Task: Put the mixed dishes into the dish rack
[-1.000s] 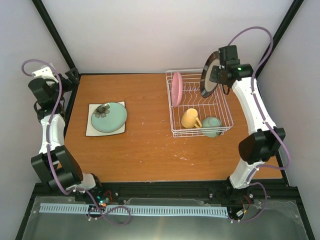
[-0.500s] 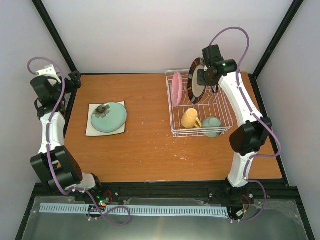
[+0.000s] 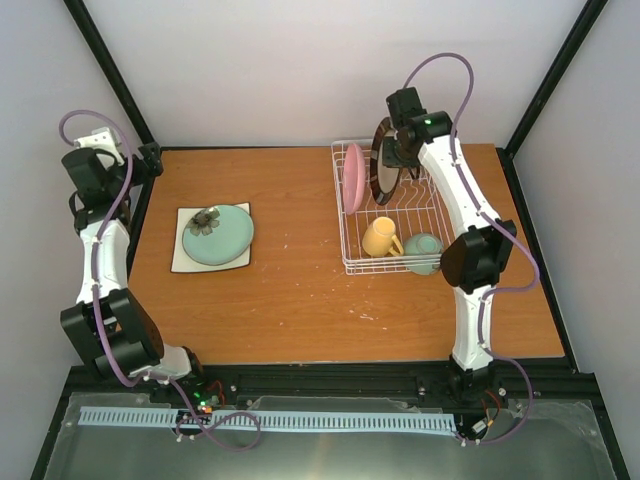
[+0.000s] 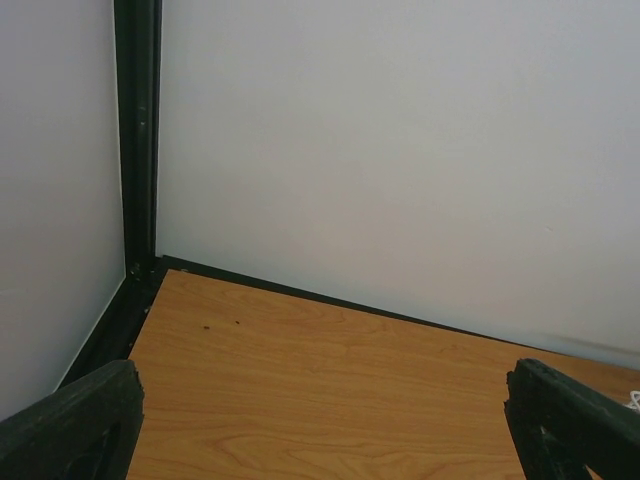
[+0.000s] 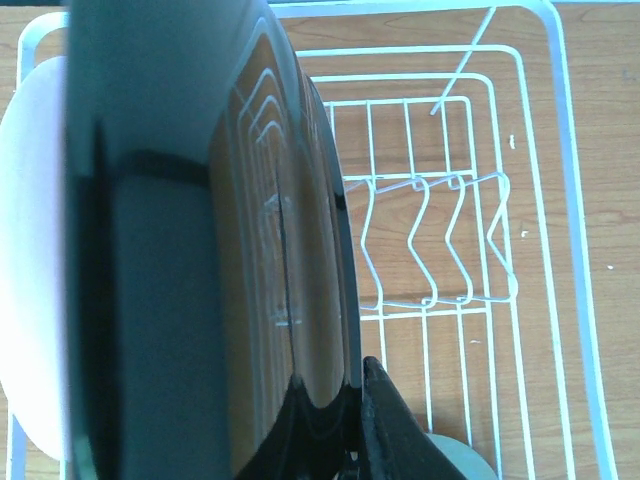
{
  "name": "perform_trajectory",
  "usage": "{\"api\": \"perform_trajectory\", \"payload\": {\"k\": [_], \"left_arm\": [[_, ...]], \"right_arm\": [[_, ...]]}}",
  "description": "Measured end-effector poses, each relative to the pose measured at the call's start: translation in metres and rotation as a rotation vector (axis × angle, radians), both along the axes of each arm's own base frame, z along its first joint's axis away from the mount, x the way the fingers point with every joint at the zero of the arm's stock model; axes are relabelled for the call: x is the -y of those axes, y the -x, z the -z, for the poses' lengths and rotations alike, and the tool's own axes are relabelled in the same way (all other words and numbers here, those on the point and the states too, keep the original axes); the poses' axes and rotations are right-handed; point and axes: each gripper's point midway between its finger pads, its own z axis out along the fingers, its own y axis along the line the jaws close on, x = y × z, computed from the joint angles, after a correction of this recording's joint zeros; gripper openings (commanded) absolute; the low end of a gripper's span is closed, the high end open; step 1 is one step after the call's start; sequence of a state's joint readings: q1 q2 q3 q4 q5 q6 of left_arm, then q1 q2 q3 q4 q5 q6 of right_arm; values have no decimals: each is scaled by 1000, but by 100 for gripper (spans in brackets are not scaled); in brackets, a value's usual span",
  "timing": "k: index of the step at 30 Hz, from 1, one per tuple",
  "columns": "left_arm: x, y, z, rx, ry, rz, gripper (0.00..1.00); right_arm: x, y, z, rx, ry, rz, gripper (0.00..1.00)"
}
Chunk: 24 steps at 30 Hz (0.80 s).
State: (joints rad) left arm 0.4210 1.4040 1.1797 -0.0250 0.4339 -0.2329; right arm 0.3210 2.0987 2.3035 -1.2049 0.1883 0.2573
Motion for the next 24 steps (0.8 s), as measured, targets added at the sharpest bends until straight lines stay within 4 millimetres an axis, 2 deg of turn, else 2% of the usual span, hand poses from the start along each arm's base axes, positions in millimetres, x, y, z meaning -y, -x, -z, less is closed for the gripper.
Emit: {"api": "perform_trajectory", "payload": {"k": [5,11,18,19,21,24], "left_arm": [[0,-1,-2,-2,-25,-3,99],[1,0,6,-44,-43,-7,98],[0,0,15,-103,-64,-18,99],[0,0,16,-108,-67,-20,99],[-1,1,19,-121,-71,-22,99],[-2,3,22,-135,-79,-25,99]], "right_arm": [[-7,-1,13,-30,2,7,3],[-10,3,25,-70,16,14,3],[-19,6,58,-143,43,8,4],[-20,8,64,-159,46,6,7],[-21,7,66,-158,42,9,26],[-25,6,66,-151,23,8,43]]}}
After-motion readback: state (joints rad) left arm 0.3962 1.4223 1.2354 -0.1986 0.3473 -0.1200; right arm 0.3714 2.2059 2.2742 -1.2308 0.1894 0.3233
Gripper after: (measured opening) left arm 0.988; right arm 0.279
